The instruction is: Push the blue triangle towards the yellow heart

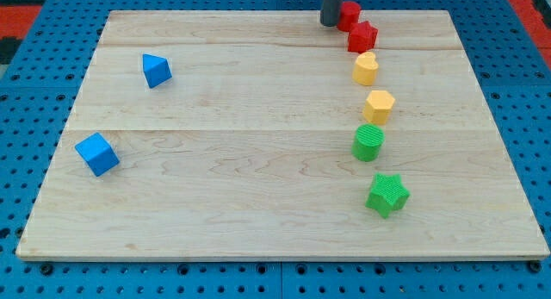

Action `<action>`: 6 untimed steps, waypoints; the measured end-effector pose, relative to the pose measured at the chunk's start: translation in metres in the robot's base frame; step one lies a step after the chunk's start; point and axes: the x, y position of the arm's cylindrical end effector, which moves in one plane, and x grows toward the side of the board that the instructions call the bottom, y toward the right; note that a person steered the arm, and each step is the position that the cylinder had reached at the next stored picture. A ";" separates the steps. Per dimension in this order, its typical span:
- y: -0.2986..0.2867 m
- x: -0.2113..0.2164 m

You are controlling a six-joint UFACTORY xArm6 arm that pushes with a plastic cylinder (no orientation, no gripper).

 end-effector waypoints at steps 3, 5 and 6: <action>-0.213 -0.007; -0.354 0.070; -0.304 0.121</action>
